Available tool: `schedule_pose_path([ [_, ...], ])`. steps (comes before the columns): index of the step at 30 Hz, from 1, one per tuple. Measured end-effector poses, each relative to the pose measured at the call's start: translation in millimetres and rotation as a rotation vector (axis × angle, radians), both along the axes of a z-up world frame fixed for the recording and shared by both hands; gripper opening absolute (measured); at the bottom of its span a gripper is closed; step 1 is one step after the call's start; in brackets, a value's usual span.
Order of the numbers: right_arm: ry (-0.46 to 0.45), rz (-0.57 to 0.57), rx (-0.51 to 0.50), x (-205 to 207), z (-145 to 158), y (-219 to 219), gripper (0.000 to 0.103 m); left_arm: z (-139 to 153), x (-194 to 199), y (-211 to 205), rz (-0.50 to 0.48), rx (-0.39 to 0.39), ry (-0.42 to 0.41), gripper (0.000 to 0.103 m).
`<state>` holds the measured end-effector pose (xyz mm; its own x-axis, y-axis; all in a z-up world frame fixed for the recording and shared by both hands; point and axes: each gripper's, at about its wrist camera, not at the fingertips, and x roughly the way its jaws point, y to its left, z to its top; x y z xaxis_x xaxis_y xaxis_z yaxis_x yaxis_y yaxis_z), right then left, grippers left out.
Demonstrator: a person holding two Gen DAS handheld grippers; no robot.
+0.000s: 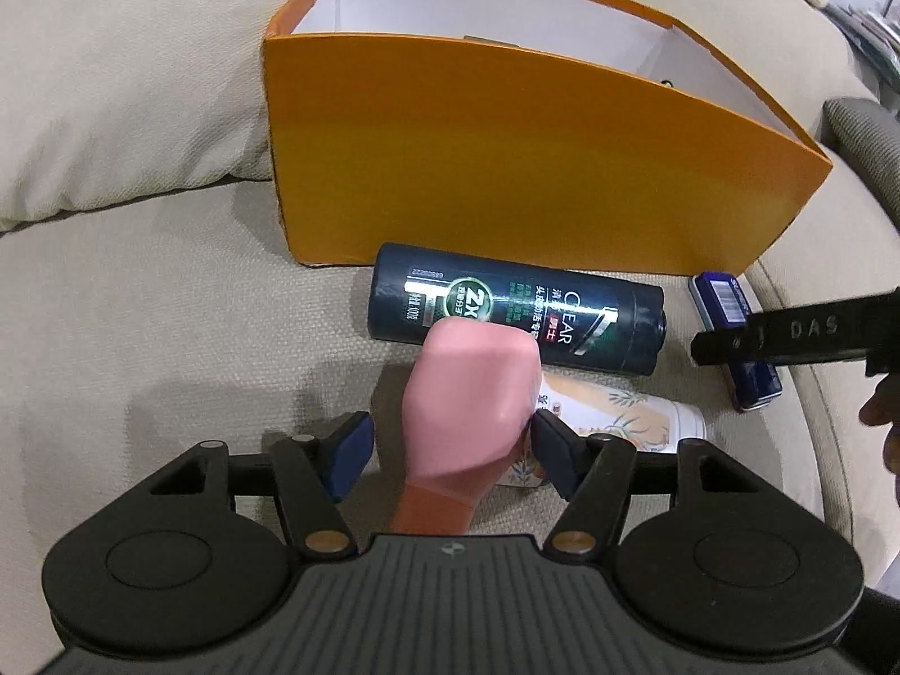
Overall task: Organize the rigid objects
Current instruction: 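Withdraw both tools from the shoebox toward the pink lotion bottle and blue tin, then grasp the pink lotion bottle with the left tool while the right tool grasps the blue tin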
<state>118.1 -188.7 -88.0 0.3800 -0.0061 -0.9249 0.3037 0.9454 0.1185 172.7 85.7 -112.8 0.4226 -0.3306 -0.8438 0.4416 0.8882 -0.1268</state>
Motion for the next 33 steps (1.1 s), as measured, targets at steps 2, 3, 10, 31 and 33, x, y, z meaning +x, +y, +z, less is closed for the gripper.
schedule_pose_path([
  [2,0.001,0.01,-0.011,0.7,-1.4,1.7,0.071,-1.5,0.1,2.0,0.001,-0.013,-0.005,0.076],
  [3,0.001,0.012,-0.014,1.1,-1.8,2.4,0.071,-2.5,0.9,2.4,0.004,-0.019,-0.007,0.076],
  [10,0.008,0.035,-0.047,1.1,-6.4,9.9,0.081,-1.8,-2.7,-1.8,0.005,-0.012,-0.028,0.066],
  [31,0.014,0.033,-0.058,2.4,-6.3,15.6,0.084,-4.3,-4.8,2.9,0.004,-0.036,-0.042,0.066],
  [33,0.012,0.034,-0.056,2.5,-6.1,15.9,0.084,-4.5,-4.8,3.3,0.004,-0.039,-0.043,0.066],
])
